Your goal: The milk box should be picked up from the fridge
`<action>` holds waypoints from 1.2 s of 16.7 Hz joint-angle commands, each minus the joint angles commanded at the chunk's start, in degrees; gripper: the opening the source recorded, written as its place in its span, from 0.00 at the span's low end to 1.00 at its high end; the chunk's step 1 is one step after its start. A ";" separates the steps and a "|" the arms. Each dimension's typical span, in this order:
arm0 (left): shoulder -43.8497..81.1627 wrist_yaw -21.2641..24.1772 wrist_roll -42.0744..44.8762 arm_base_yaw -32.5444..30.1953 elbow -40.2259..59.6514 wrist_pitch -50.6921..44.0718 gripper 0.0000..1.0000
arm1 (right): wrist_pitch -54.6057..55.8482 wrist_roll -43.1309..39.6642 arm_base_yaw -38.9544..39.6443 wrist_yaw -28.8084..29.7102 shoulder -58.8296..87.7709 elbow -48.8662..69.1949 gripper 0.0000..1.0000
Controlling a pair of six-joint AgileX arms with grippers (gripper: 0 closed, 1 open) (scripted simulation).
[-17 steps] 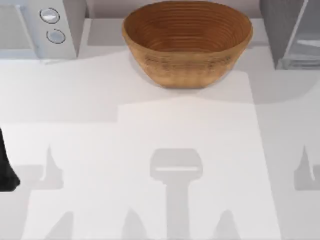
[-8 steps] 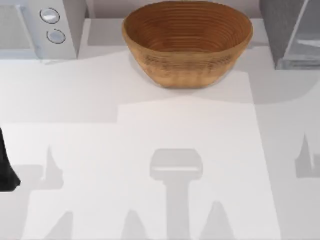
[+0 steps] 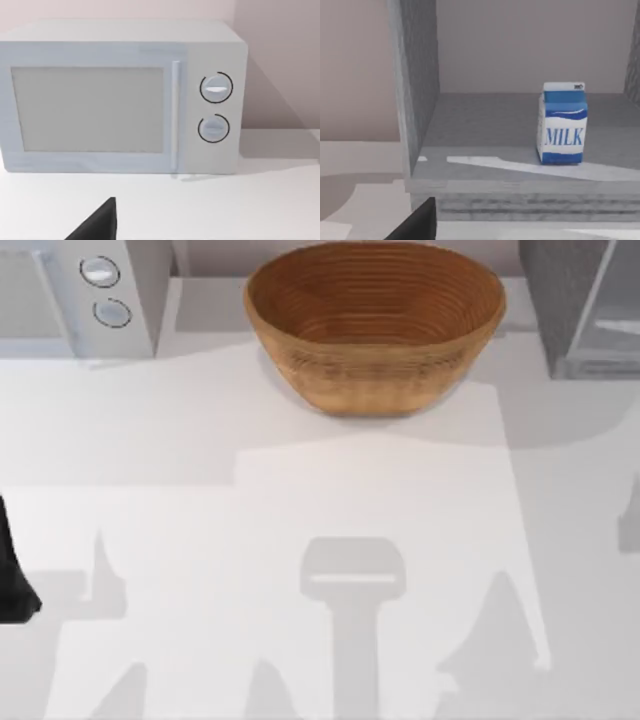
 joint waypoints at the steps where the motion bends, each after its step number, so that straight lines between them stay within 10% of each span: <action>1: 0.00 0.00 0.00 0.00 0.00 0.00 1.00 | 4.59 0.09 -1.55 -1.47 5.59 0.39 1.00; 10: 0.00 0.00 0.00 0.00 0.00 0.00 1.00 | 34.97 0.37 -11.61 -11.06 38.53 4.04 1.00; 20: 0.00 0.00 0.00 0.00 0.00 0.00 1.00 | 36.79 0.28 -11.37 -11.07 42.82 6.36 1.00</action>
